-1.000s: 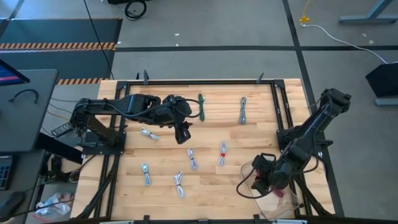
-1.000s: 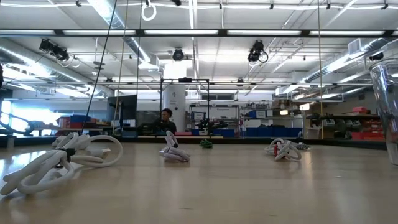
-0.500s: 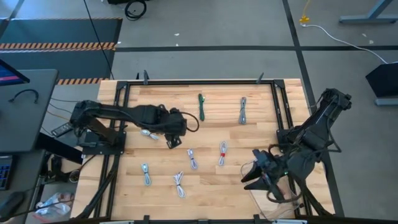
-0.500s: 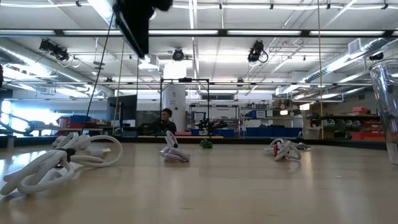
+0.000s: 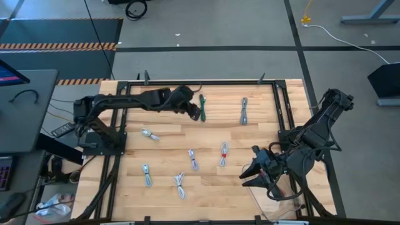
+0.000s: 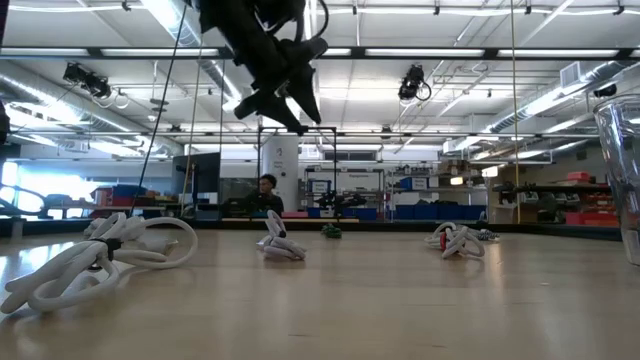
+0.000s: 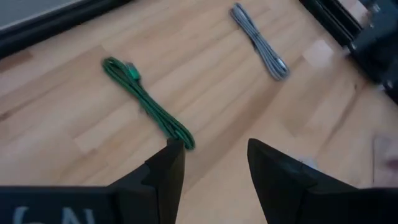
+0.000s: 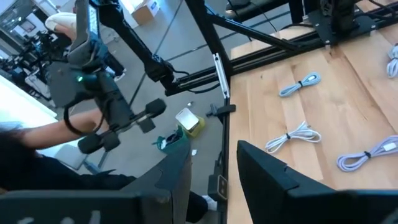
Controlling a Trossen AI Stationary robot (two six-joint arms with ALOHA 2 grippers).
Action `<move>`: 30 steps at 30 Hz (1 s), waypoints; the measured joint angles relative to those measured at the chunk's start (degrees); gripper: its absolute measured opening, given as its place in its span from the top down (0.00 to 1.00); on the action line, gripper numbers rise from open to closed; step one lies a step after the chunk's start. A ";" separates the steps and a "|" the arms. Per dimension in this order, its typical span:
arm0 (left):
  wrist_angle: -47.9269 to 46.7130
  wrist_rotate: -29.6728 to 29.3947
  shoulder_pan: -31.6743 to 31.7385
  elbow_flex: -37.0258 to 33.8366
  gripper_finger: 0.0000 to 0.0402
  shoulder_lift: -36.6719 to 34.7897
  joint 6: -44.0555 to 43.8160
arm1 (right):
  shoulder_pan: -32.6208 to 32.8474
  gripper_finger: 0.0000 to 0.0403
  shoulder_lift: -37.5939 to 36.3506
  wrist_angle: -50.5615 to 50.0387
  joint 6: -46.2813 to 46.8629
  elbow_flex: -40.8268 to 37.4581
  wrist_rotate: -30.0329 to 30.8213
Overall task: Pick and place USB-C Cables
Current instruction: Put the green charger cable into the transparent bin
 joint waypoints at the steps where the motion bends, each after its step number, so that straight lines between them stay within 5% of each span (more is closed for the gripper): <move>1: 0.03 0.29 0.69 -0.05 0.55 0.00 -0.03 | 0.00 0.67 0.00 0.00 -0.49 0.00 -0.01; 30: 13.30 4.05 5.56 0.01 0.55 20.73 0.52 | -7.08 0.67 -9.68 1.49 -17.65 0.07 0.38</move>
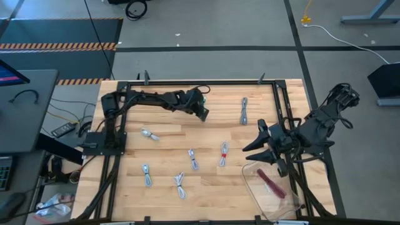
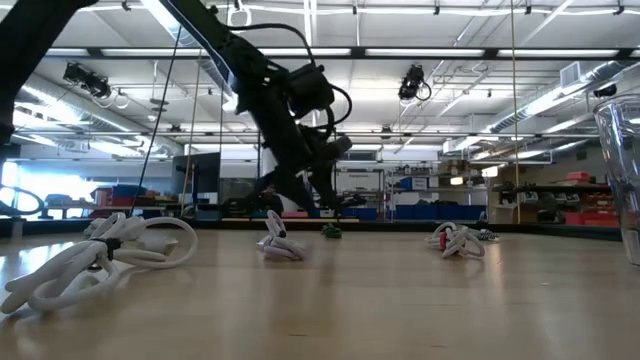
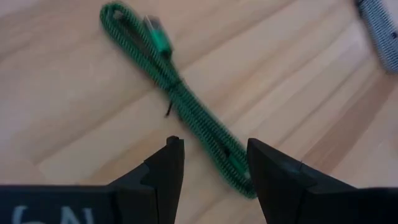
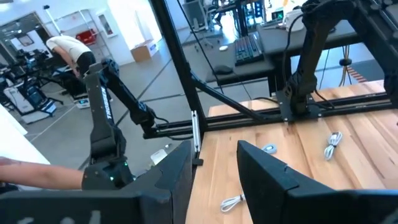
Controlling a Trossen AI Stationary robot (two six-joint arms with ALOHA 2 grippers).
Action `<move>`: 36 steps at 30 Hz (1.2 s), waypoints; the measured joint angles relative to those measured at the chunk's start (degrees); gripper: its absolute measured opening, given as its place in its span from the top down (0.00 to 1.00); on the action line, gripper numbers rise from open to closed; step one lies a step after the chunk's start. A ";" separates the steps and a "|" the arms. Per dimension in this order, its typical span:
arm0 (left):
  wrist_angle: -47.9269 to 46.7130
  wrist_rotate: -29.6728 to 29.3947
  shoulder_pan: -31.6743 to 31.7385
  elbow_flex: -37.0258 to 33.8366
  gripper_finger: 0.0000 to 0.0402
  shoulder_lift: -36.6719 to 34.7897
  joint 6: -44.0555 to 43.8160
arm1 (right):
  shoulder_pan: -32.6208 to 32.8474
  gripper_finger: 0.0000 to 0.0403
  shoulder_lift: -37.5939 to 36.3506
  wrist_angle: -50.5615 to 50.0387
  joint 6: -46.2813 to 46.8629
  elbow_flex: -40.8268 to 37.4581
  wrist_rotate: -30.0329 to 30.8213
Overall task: Pick and place USB-C Cables
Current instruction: Put the green charger cable into the transparent bin
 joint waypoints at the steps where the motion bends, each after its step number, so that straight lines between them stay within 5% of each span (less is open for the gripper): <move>1: 1.33 0.19 0.04 0.02 0.55 0.50 0.00 | 0.00 0.67 -0.07 -0.05 -0.34 0.00 -0.14; 27: 8.70 0.51 0.54 0.20 0.56 7.29 -0.25 | 0.00 0.67 -0.07 -0.38 -0.95 -0.02 -1.01; 31: 8.69 0.13 0.56 0.19 0.67 7.29 0.29 | 0.00 0.67 -0.07 -0.38 -0.97 -0.02 -1.01; 36: 7.95 0.37 0.55 0.24 0.93 7.24 4.26 | 0.00 0.67 -0.07 -0.48 -0.98 -0.02 -1.01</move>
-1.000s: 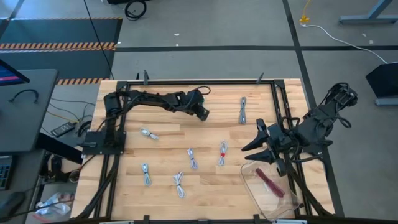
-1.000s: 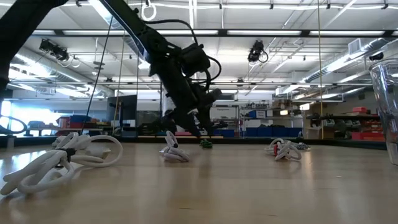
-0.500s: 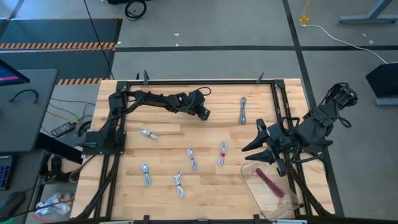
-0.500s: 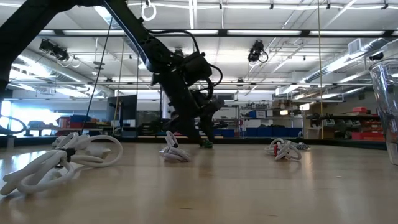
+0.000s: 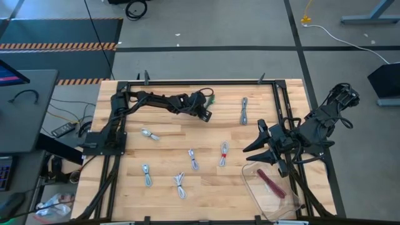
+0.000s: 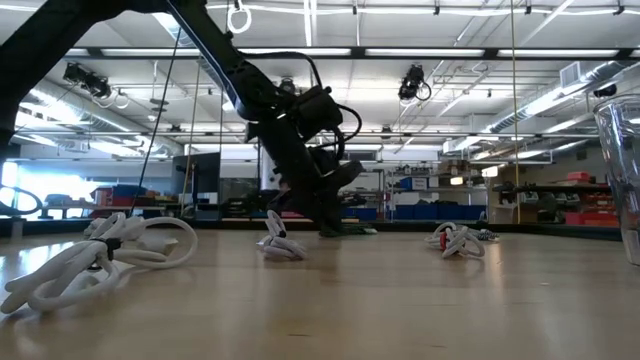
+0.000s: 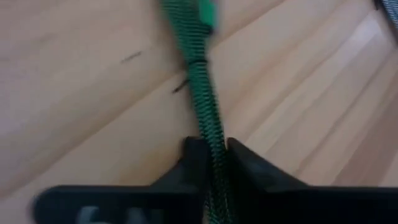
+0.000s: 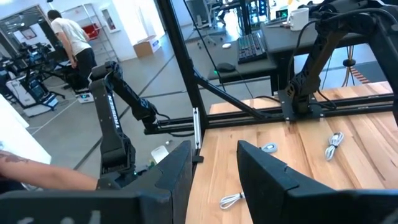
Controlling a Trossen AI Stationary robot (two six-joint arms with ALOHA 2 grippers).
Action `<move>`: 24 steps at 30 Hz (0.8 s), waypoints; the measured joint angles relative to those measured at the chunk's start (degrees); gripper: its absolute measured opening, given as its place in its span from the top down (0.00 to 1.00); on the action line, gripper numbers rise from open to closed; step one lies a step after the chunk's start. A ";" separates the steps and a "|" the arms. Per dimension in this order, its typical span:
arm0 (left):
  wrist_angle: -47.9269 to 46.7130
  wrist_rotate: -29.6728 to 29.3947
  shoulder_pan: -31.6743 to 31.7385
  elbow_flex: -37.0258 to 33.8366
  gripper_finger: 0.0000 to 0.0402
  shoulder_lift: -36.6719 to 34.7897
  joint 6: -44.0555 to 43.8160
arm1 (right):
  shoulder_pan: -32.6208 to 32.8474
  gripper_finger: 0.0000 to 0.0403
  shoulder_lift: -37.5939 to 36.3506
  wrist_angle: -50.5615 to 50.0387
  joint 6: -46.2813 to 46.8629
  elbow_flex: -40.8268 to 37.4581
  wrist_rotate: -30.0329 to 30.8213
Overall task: Pick and place USB-C Cables
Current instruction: Put the green charger cable into the transparent bin
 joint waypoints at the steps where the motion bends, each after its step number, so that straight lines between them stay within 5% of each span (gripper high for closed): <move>1: -0.50 0.50 0.00 -0.04 0.95 -0.25 1.05 | 0.00 0.67 0.00 -0.05 -0.02 0.00 0.02; 7: -7.91 3.36 -0.85 -0.46 0.97 -5.45 4.60 | 0.00 0.67 0.00 -0.42 -1.49 0.00 0.97; 15: -25.39 2.40 -6.76 -0.35 0.98 -25.85 9.27 | -1.02 0.67 0.54 -1.19 -5.09 -0.78 2.22; 24: -29.75 -10.95 -24.09 -0.20 0.98 -51.97 7.43 | -8.72 0.67 6.96 1.41 -9.15 -1.81 0.75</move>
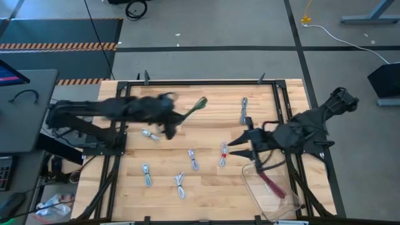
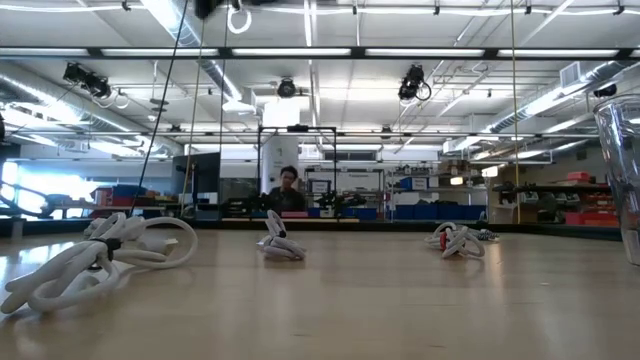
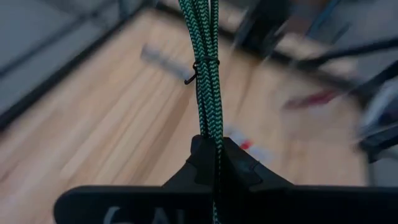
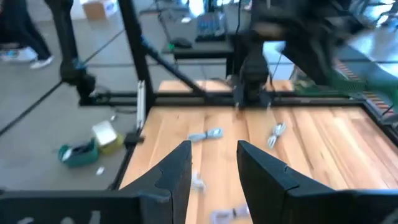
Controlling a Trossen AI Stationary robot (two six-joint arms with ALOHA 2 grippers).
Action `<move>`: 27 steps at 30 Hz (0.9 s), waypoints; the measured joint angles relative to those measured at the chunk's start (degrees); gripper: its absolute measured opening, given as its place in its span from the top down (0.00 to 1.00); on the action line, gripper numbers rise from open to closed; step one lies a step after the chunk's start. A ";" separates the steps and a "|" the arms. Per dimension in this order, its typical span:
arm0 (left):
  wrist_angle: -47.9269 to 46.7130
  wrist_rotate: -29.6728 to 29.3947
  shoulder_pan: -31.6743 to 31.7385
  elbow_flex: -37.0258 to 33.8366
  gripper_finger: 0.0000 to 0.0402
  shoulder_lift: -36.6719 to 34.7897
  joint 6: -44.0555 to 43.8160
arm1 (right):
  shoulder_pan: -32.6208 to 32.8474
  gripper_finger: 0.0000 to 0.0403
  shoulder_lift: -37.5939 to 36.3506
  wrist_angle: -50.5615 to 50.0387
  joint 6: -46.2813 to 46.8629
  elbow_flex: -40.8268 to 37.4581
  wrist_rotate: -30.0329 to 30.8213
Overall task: Pick and place USB-C Cables
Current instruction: Put the green charger cable into the transparent bin
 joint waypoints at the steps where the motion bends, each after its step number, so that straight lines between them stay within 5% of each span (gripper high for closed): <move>1: -0.23 -1.96 -2.31 0.00 0.98 -1.87 -0.15 | -0.78 0.67 1.14 1.92 -0.90 0.00 -0.04; 7: -0.32 -12.39 -14.42 0.00 0.98 -9.36 -1.29 | -4.87 0.66 9.43 21.30 -12.97 0.01 -5.24; 13: -0.30 -14.52 -21.67 0.00 0.98 -10.26 -1.68 | -9.27 0.64 16.82 37.47 -19.65 0.02 -6.05; 27: -0.18 -15.06 -24.14 0.00 0.98 -10.14 0.32 | -20.35 0.48 29.82 66.79 -18.65 0.02 -24.35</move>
